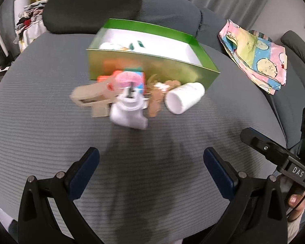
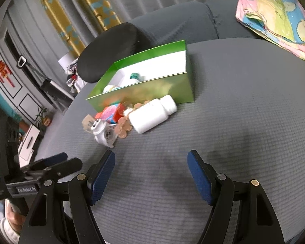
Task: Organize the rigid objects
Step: 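Withdraw the right tool from the box back toward the pile, then move the right tool to the large white bottle and close on it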
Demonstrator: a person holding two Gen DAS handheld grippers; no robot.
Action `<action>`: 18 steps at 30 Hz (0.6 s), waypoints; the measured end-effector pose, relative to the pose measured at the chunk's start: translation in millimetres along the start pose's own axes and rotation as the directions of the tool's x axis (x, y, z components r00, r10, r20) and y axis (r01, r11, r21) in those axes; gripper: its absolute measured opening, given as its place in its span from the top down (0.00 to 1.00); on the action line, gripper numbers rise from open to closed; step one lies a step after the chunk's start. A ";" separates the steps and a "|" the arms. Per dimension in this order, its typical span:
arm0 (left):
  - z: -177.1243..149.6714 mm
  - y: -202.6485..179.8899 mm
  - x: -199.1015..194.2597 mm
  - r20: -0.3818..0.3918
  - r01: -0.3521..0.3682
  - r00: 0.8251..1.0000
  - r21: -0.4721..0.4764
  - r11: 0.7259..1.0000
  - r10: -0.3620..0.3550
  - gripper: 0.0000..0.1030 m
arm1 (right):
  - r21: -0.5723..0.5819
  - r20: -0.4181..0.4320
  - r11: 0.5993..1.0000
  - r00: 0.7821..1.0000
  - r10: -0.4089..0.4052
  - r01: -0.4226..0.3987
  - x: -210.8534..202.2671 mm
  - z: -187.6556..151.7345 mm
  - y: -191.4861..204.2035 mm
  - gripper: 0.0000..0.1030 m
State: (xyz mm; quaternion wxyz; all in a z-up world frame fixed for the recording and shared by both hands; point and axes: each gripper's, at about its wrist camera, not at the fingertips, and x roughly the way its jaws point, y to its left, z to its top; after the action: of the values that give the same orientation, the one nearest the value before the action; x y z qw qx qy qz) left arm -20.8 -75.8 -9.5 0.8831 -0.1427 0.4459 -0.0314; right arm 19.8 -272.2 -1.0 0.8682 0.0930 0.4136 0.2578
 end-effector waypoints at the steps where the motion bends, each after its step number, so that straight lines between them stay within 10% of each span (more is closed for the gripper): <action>1: 1.0 -4.8 2.9 0.001 0.007 1.000 0.002 1.000 -0.007 0.01 | 0.000 0.004 1.000 1.000 0.004 -0.004 -0.3 1.5 -3.0 0.27; 18: 23.8 -43.8 56.9 -0.005 -0.005 1.000 -0.025 1.000 0.005 0.10 | 0.069 -0.033 0.990 0.991 0.127 -0.124 34.7 51.3 -59.2 0.27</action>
State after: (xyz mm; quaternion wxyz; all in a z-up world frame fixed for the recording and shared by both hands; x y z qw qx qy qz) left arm 35.4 -122.8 -28.1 0.8802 -0.1527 0.4487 -0.0240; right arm 99.2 -301.6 -13.6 0.8389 0.1428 0.4313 0.2996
